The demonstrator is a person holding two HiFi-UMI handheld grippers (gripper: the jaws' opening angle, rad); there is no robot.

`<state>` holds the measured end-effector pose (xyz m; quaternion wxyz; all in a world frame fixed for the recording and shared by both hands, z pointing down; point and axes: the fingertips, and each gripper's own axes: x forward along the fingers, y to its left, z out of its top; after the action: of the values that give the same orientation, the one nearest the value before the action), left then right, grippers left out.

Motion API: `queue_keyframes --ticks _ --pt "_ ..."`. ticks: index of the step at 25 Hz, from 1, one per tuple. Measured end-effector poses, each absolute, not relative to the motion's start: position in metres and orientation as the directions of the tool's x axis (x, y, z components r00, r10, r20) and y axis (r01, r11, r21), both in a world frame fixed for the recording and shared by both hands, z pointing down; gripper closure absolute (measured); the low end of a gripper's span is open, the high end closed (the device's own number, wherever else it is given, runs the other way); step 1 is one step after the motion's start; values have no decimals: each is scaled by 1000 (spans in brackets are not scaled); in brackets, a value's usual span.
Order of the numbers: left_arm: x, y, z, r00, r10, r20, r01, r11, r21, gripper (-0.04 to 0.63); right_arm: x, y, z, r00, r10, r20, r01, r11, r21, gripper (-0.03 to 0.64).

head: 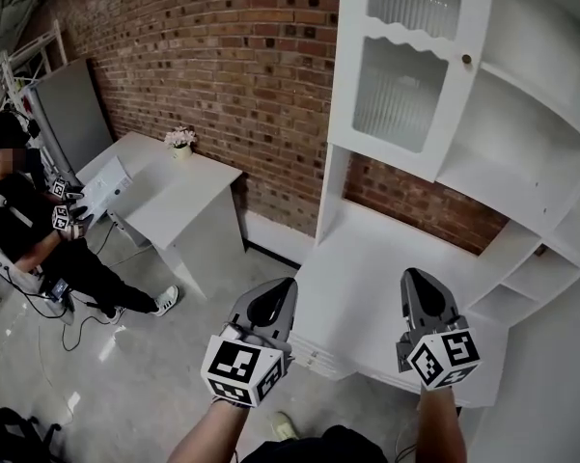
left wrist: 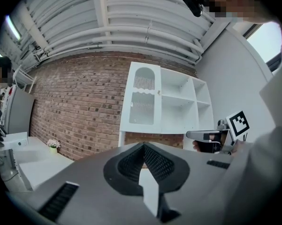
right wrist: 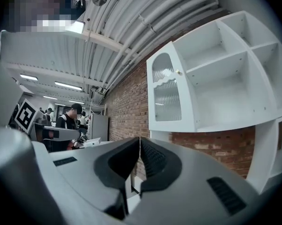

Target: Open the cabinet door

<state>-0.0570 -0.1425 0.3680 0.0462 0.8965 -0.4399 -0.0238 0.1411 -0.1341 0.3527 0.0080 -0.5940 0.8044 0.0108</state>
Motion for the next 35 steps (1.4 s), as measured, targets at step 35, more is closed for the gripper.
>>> queue_keyframes --ticks 35 --pt "35 -319 371 584 -811 36 -811 -581 78 589 295 -372 340 -129 -990 -54 -987 124 101 380"
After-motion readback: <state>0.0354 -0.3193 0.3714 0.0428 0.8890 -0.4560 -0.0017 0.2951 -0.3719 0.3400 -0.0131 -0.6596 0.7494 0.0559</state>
